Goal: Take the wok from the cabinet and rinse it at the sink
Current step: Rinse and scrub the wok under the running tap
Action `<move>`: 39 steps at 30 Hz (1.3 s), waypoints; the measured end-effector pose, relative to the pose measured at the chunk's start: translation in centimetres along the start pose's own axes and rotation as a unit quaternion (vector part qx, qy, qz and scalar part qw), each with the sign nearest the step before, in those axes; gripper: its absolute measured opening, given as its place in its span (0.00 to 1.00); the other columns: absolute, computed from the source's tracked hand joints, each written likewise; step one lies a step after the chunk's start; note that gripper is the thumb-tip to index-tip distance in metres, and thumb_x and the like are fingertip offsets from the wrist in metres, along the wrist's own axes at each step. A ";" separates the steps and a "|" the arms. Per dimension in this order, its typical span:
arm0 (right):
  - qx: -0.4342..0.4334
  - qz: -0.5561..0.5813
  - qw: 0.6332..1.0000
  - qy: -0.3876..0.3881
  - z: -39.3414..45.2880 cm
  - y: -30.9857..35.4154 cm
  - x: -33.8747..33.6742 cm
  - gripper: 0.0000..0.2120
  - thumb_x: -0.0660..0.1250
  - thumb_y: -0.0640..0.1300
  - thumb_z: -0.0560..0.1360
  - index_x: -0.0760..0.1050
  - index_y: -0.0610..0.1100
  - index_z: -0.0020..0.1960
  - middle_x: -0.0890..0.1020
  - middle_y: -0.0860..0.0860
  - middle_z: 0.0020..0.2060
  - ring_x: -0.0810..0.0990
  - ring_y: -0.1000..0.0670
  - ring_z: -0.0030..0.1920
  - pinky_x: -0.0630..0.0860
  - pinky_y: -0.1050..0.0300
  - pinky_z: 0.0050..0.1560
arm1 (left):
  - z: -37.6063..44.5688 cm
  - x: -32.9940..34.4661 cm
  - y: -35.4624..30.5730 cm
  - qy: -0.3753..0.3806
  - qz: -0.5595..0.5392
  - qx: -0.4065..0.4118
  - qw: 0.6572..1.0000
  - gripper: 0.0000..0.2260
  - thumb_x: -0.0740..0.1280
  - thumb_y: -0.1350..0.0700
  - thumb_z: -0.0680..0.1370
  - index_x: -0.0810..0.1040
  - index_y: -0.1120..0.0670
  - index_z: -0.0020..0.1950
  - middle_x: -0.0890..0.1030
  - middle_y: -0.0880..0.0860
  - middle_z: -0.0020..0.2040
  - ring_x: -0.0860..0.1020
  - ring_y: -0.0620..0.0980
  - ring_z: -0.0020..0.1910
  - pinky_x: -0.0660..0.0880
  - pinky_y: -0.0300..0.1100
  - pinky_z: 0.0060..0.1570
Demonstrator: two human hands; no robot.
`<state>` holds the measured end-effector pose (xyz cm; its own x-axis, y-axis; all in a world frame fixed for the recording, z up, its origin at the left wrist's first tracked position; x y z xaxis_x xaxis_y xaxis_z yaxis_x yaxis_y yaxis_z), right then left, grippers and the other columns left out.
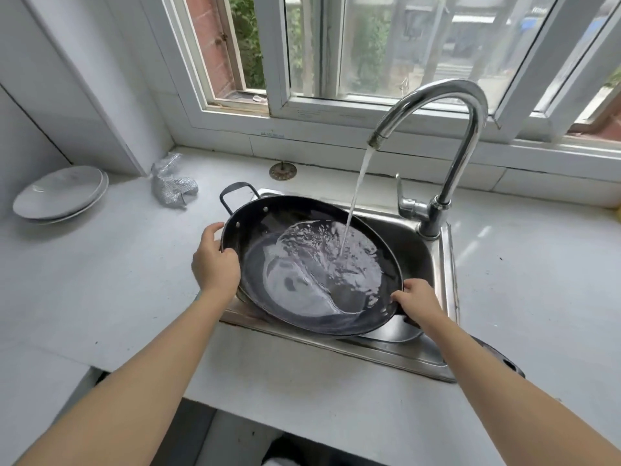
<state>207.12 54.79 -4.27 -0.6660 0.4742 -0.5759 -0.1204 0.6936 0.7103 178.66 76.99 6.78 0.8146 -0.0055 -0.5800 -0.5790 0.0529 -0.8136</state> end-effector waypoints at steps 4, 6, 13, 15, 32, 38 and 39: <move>0.021 0.019 0.999 0.018 0.0 -0.5 0.4 0.09 0.64 0.34 0.70 0.73 0.43 0.32 0.78 0.43 0.31 0.83 0.41 0.37 0.69 0.65 0.24 | -0.1 -0.4 -1.2 -0.015 0.005 0.004 1.000 0.22 0.56 0.71 0.72 0.74 0.55 0.63 0.75 0.51 0.35 0.72 0.56 0.42 0.64 0.41 0.44; 0.029 0.024 0.999 0.030 0.1 -0.7 0.6 0.09 0.64 0.33 0.70 0.73 0.42 0.32 0.78 0.42 0.31 0.82 0.41 0.36 0.69 0.64 0.24 | -0.1 -0.6 -1.5 -0.019 0.011 0.009 1.000 0.21 0.57 0.70 0.72 0.75 0.56 0.61 0.76 0.52 0.37 0.72 0.56 0.42 0.63 0.41 0.43; 0.036 -0.002 0.998 0.060 0.7 -1.2 1.0 0.06 0.65 0.34 0.69 0.74 0.37 0.33 0.77 0.39 0.31 0.76 0.44 0.32 0.70 0.57 0.30 | 0.6 -0.1 -2.4 -0.012 0.029 -0.005 1.000 0.19 0.58 0.70 0.71 0.78 0.55 0.56 0.83 0.58 0.50 0.73 0.54 0.43 0.66 0.40 0.45; 0.031 -0.017 0.997 0.074 1.0 -1.1 1.2 0.05 0.65 0.34 0.69 0.73 0.37 0.34 0.76 0.39 0.31 0.75 0.44 0.32 0.69 0.56 0.31 | 0.9 0.1 -2.8 -0.002 0.048 -0.008 0.999 0.19 0.57 0.70 0.71 0.78 0.55 0.55 0.82 0.59 0.52 0.72 0.54 0.41 0.66 0.40 0.44; -0.040 -0.262 0.948 0.179 1.7 1.3 1.8 0.08 0.60 0.40 0.77 0.75 0.36 0.48 0.80 0.43 0.46 0.79 0.44 0.47 0.73 0.59 0.42 | 2.5 1.7 -3.0 0.016 0.114 -0.041 0.993 0.17 0.59 0.68 0.72 0.80 0.56 0.54 0.82 0.62 0.51 0.78 0.60 0.47 0.67 0.41 0.45; -0.235 -0.189 0.933 0.198 -1.8 7.7 2.5 0.14 0.63 0.49 0.78 0.81 0.42 0.52 0.82 0.49 0.40 0.79 0.52 0.43 0.71 0.58 0.43 | 2.9 1.8 -3.2 0.003 0.117 -0.055 0.992 0.15 0.61 0.65 0.74 0.78 0.54 0.57 0.81 0.59 0.52 0.75 0.58 0.45 0.67 0.42 0.43; -0.247 -0.161 0.930 0.221 -2.7 8.5 2.9 0.16 0.63 0.52 0.77 0.82 0.41 0.47 0.80 0.45 0.34 0.75 0.53 0.34 0.66 0.59 0.37 | 2.9 1.9 -3.3 0.002 0.119 -0.056 0.991 0.15 0.62 0.64 0.74 0.78 0.54 0.58 0.81 0.59 0.53 0.77 0.59 0.48 0.68 0.43 0.43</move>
<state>202.16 60.60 1.16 -0.7609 -0.0591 -0.6462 -0.6166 0.3758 0.6918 182.18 79.75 8.48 0.6547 -0.0097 -0.7558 -0.7549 -0.0576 -0.6533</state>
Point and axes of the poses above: each hand's wrist, its own z-axis towards the middle knuckle, its own x-axis out of the palm, y = z × x, the point moved 7 cm from there along z, towards the middle knuckle
